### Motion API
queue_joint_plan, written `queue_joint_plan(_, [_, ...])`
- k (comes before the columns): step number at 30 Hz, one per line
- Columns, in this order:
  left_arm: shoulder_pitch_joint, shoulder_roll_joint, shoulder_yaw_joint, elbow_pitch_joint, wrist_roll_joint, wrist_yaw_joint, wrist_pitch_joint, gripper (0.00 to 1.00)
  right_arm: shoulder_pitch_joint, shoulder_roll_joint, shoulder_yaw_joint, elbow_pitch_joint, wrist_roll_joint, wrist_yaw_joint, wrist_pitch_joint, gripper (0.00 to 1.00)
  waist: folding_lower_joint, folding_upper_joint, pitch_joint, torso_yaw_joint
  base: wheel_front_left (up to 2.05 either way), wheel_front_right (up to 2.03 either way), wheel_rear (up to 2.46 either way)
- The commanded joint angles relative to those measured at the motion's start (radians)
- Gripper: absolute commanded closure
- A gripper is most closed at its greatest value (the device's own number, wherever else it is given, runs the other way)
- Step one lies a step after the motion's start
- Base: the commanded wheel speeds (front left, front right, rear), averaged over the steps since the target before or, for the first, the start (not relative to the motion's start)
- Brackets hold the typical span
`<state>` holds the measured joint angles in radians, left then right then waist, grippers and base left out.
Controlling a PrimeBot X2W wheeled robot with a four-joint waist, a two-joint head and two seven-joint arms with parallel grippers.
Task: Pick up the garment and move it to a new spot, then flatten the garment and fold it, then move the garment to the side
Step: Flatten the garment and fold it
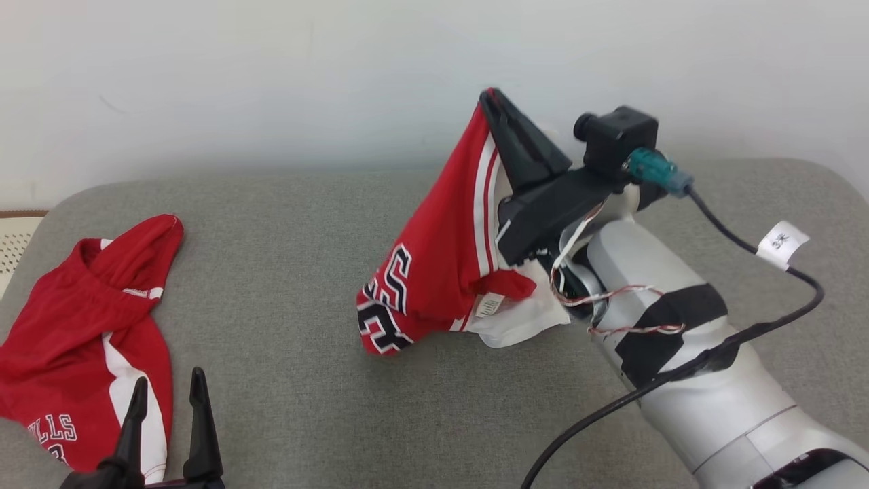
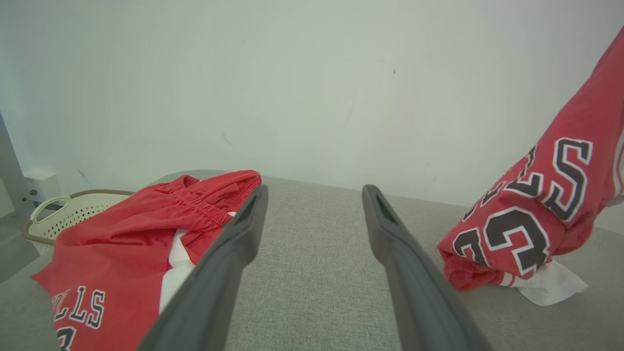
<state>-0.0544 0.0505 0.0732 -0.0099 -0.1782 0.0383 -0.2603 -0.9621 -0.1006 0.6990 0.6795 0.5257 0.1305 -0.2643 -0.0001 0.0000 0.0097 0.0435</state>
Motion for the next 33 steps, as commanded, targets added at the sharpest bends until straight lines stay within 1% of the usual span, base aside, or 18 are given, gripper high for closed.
queue_joint_plan(1, [0.016, 0.000, 0.001, -0.001, -0.003, 0.004, -0.003, 0.00, -0.017, 0.002, -0.005, -0.009, -0.001, 0.000, -0.003, 1.00, 0.0001, 0.0000, 0.000, 0.002, 0.00, 0.00, 0.00])
queue_joint_plan(10, [0.024, 0.000, 0.002, -0.012, -0.002, 0.014, -0.003, 0.00, -0.016, -0.021, -0.097, -0.033, -0.039, 0.000, -0.003, 1.00, 0.0001, 0.0000, 0.003, 0.000, 0.00, 0.00, 0.00])
queue_joint_plan(15, [0.014, 0.000, 0.002, -0.003, -0.003, 0.007, -0.003, 0.00, 0.005, -0.047, -0.145, 0.006, -0.059, 0.000, -0.003, 1.00, 0.0001, 0.0000, 0.005, -0.010, 0.00, 0.00, 0.00])
queue_joint_plan(19, [0.013, 0.000, -0.005, -0.004, -0.004, 0.008, -0.003, 0.00, 0.042, -0.070, -0.178, 0.057, -0.073, 0.000, -0.003, 1.00, 0.0001, 0.0000, 0.010, -0.012, 0.00, 0.00, 0.00])
queue_joint_plan(26, [-0.002, 0.000, 0.005, 0.009, -0.001, -0.006, -0.003, 0.00, 0.138, -0.094, -0.227, 0.125, -0.064, 0.000, -0.003, 1.00, 0.0001, 0.0000, 0.024, -0.017, 0.00, 0.00, 0.00])
queue_joint_plan(28, [-0.005, 0.000, 0.004, 0.010, 0.000, -0.008, -0.003, 0.00, 0.173, -0.092, -0.236, 0.129, -0.056, 0.001, -0.003, 1.00, 0.0001, 0.0000, 0.028, -0.019, 0.00, 0.00, 0.00])
queue_joint_plan(33, [-0.006, 0.000, 0.003, 0.007, 0.003, -0.008, -0.003, 0.00, 0.232, -0.089, -0.247, 0.094, -0.048, 0.000, -0.003, 1.00, 0.0001, 0.0000, 0.038, -0.031, 0.00, 0.00, 0.00])
